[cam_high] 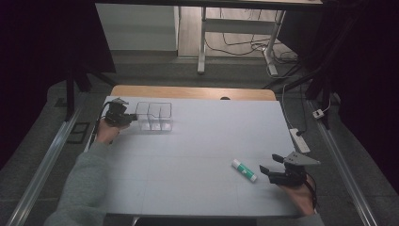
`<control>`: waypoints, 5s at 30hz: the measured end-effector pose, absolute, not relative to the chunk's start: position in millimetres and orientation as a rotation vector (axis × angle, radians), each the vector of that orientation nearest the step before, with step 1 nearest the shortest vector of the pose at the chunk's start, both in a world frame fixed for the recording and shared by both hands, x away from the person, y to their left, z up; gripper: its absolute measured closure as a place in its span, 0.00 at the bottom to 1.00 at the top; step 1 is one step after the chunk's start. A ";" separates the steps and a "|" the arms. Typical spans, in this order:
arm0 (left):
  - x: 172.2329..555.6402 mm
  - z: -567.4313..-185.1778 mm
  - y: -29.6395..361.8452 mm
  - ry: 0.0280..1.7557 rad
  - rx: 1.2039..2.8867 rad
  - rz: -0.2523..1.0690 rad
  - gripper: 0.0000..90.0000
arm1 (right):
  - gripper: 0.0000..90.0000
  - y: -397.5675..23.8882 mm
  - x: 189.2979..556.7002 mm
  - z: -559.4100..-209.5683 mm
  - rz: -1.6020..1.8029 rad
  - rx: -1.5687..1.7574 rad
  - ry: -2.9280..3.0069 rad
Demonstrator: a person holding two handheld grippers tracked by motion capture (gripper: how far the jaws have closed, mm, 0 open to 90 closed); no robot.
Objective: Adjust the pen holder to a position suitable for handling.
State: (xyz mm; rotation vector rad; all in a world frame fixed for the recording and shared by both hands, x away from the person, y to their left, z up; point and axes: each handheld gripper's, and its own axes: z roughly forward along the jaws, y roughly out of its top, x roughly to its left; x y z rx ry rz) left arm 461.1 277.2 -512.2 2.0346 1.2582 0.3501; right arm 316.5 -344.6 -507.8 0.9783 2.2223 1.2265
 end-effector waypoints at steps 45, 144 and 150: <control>467.7 -510.4 221.7 1.139 2.078 0.296 0.99 | 0.28 -343.9 316.8 -507.9 1.227 0.979 2.222; 302.0 -499.2 206.9 0.958 2.065 0.383 0.37 | 0.28 -340.0 314.9 -507.9 1.219 0.951 2.243; 286.9 -507.6 214.9 0.988 2.037 0.383 0.34 | 0.29 -339.7 314.1 -507.9 1.222 0.944 2.249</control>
